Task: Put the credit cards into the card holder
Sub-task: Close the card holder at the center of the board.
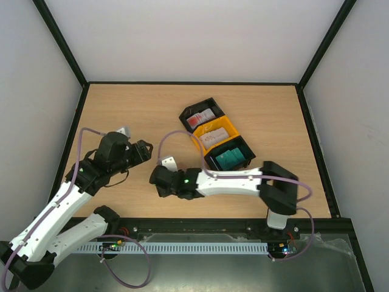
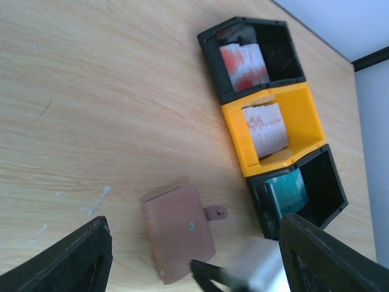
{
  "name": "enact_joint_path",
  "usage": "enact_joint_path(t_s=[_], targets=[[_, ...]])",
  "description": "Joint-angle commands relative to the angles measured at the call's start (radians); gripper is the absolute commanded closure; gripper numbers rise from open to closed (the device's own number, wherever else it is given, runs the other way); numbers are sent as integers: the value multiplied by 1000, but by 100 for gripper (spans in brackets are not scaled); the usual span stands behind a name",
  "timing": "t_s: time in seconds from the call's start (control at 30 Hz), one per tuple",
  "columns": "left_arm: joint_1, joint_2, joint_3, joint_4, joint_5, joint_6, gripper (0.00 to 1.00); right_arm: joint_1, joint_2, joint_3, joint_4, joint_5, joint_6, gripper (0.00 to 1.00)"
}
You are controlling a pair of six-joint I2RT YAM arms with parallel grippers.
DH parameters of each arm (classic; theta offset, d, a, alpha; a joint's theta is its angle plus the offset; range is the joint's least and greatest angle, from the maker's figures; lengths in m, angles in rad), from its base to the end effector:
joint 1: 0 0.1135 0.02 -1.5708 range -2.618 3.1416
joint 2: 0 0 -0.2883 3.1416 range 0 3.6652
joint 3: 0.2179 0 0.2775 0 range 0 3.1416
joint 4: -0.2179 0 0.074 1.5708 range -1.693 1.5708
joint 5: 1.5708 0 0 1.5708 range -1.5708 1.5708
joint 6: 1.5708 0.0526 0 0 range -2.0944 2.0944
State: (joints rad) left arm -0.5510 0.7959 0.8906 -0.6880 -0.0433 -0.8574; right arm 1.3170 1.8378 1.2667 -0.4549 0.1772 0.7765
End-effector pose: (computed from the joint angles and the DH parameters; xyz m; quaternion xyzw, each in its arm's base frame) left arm 0.1607 -0.0961 0.3341 -0.1447 0.8708 -0.2893 0.3701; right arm 0.1148 0.4058 0.1880 -0.2332 0.9309 0.1894 0.2079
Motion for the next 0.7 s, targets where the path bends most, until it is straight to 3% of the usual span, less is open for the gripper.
enact_joint_path(t_s=[0.0,0.27,0.4,0.53,0.67], targets=[[8,-22,-66,-6,46,-24,24,-20,-193,-122,182,-6,45,33],[7,-67,-267,156,202,-80,23,-233,-452,-345,198,-17,37,39],[7,-42,-364,255,263,-112,23,-330,-455,-359,189,-127,-38,40],[8,-13,-440,349,315,-148,23,-386,-433,-423,327,-307,-90,40],[6,19,-459,393,333,-148,23,-402,-358,-408,349,-357,-104,44]])
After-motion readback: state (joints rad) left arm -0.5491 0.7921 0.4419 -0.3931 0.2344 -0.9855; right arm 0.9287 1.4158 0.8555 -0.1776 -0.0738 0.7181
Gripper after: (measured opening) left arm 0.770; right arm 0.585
